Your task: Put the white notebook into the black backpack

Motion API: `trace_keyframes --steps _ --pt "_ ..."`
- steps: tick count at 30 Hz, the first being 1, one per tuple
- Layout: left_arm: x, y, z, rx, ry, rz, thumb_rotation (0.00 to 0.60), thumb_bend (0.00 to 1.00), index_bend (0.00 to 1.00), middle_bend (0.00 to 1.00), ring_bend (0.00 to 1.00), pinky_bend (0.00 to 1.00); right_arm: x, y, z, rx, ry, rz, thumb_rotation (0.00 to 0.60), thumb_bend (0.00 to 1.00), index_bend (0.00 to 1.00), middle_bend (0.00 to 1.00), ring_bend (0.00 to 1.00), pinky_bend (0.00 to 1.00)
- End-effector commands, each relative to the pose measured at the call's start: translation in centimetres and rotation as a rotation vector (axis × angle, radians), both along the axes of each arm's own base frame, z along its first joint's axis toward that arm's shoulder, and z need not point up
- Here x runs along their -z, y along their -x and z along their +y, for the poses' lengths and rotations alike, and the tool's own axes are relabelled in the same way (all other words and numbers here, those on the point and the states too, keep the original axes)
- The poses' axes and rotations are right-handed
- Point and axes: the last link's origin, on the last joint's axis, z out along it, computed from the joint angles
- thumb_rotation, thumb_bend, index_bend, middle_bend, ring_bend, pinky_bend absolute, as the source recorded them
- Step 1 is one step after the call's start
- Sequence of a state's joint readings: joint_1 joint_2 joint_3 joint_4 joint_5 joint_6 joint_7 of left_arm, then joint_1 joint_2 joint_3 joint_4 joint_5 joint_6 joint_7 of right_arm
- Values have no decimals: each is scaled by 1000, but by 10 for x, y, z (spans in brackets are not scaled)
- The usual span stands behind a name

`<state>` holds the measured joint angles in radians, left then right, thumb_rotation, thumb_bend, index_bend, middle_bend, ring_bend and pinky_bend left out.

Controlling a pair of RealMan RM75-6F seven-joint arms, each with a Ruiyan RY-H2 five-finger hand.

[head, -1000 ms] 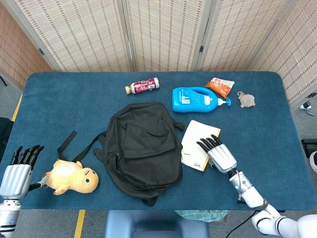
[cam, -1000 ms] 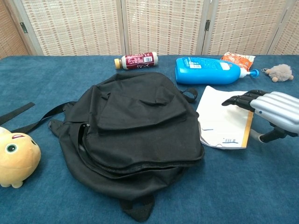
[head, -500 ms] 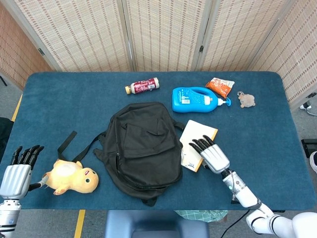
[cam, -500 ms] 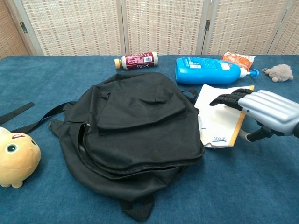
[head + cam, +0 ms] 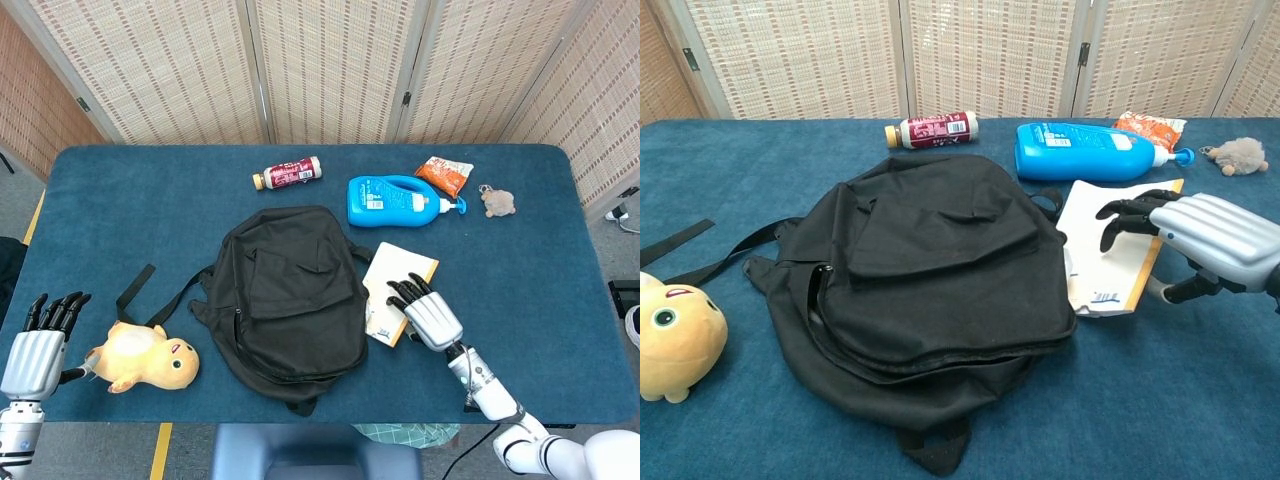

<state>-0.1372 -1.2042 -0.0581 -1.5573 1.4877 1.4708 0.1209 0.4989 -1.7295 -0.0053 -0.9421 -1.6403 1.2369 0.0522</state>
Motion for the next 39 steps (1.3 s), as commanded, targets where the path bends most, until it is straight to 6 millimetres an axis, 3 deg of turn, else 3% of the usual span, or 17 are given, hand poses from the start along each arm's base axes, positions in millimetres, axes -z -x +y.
trace_keyframes --steps 1,20,33,39 --pt "0 0 0 0 2 0 600 219 158 167 173 54 0 0 0 3 3 -7 600 505 426 230 205 122" --pt "-1 0 2 12 2 0 600 219 159 167 172 53 -5 20 1 20 49 76 600 506 700 370 272 180" --pt "1 -27 34 154 80 8 600 218 165 167 172 54 -48 11 -6 -119 326 -17 600 505 817 436 321 195" --pt "11 -59 64 286 184 7 600 219 174 167 172 56 -77 -1 -13 -214 467 -61 600 505 847 460 340 196"
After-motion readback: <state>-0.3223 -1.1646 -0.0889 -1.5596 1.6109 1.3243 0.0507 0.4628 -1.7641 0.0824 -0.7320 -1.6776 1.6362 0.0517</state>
